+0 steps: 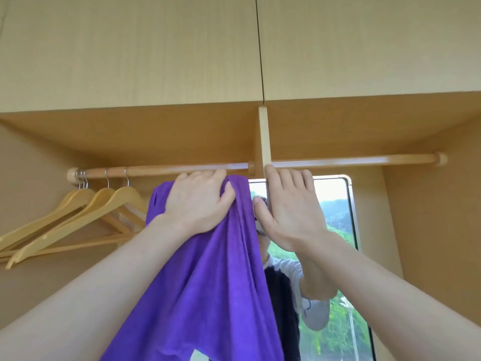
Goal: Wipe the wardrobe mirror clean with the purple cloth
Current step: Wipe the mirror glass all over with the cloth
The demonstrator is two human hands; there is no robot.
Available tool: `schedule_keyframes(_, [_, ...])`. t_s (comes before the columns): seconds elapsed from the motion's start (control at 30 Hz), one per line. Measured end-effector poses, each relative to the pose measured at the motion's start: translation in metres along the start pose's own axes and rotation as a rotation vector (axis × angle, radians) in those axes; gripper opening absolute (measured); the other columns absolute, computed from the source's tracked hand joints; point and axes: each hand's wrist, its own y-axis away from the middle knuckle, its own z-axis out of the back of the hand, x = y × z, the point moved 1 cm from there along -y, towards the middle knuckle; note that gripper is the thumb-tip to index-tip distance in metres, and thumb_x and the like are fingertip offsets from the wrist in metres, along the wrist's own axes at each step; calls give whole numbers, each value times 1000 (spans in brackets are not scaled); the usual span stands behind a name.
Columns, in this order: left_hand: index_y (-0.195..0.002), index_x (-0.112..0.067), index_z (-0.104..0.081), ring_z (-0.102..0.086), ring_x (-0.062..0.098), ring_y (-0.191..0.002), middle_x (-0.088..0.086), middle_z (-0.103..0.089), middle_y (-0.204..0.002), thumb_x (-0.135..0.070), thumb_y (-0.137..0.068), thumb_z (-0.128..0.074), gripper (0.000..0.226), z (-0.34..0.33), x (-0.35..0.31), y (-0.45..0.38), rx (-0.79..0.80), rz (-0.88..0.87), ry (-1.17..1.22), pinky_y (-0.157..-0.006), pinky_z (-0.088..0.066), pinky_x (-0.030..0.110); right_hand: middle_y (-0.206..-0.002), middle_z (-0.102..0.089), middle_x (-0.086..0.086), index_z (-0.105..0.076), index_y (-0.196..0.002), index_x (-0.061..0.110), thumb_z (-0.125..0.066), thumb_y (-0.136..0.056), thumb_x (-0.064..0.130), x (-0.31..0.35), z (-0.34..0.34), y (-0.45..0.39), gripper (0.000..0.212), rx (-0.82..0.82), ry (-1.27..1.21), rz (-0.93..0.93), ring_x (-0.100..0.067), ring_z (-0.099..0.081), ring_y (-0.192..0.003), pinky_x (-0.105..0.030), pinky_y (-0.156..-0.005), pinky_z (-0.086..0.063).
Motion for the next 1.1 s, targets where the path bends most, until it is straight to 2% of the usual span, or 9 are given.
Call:
schedule_keyframes(0.13, [-86,-25,-39,-65,31,-94,5,-72,-96,-47,-90,-16,32,-6,-32,-10,6,4,1,-84,-44,42,-116,-55,-5,-42,-139,8,-29,-92,40,3,-2,2,58,-15,3,-29,-29,-49,-109,-47,-107,-32])
schedule_keyframes(0.33, [-81,-21,-40,-64,30,-76,3,-68,-78,-47,-94,-23,34,-3,-12,-5,0,-12,-26,-72,-43,40,-107,-56,-3,-46,-134,10,-34,-90,36,2,-3,1,52,-63,-22,-42,-29,-49,-103,-45,-102,-34])
schedule_keyframes(0.4, [-83,-18,-46,-62,31,-79,4,-67,-80,-45,-95,-26,35,0,6,5,-12,14,-52,-72,-41,40,-105,-55,-3,-45,-132,10,-37,-90,36,1,-4,2,50,-67,-17,-50,-29,-49,-101,-45,-102,-34])
schedule_keyframes(0.5, [-104,-14,-59,-57,29,-93,4,-63,-99,-39,-97,-31,38,0,34,32,-69,114,-47,-79,-41,41,-106,-56,-4,-44,-133,10,-38,-90,37,2,-6,1,50,-58,18,-55,-31,-48,-102,-47,-102,-34])
schedule_keyframes(0.6, [-130,-11,-53,-50,28,-118,7,-56,-125,-33,-97,-35,43,-6,38,55,-93,227,98,-93,-47,42,-108,-55,-7,-44,-132,9,-38,-90,38,5,-6,1,51,-59,48,-73,-33,-47,-102,-48,-102,-33])
schedule_keyframes(0.67, [-140,-7,-46,-39,26,-136,8,-46,-142,-29,-98,-35,48,-10,28,62,-118,299,190,-105,-42,39,-121,-53,-11,-44,-133,8,-39,-90,36,7,-4,3,52,-74,41,-70,-35,-45,-112,-49,-107,-31])
schedule_keyframes(0.77, [-144,-5,-39,-28,26,-145,9,-35,-153,-22,-100,-41,48,-13,14,64,-138,405,261,-109,-38,37,-150,-40,-17,-42,-146,9,-39,-92,33,12,-5,8,58,-92,56,28,-39,-35,-138,-54,-119,-21])
schedule_keyframes(0.93, [-138,-6,-42,-33,28,-137,10,-41,-145,-28,-99,-43,45,-14,15,52,-95,456,250,-105,-40,39,-166,-24,-11,-31,-156,9,-31,-94,34,19,-5,6,67,-4,159,117,-32,-18,-154,-55,-124,-8])
schedule_keyframes(1.1, [-119,-13,-49,-43,27,-119,6,-50,-123,-39,-99,-45,33,-11,24,38,-81,506,282,-94,-40,39,-156,-40,-17,-34,-152,-1,-40,-93,37,53,-18,-2,70,19,114,174,-32,-32,-147,-51,-125,-13])
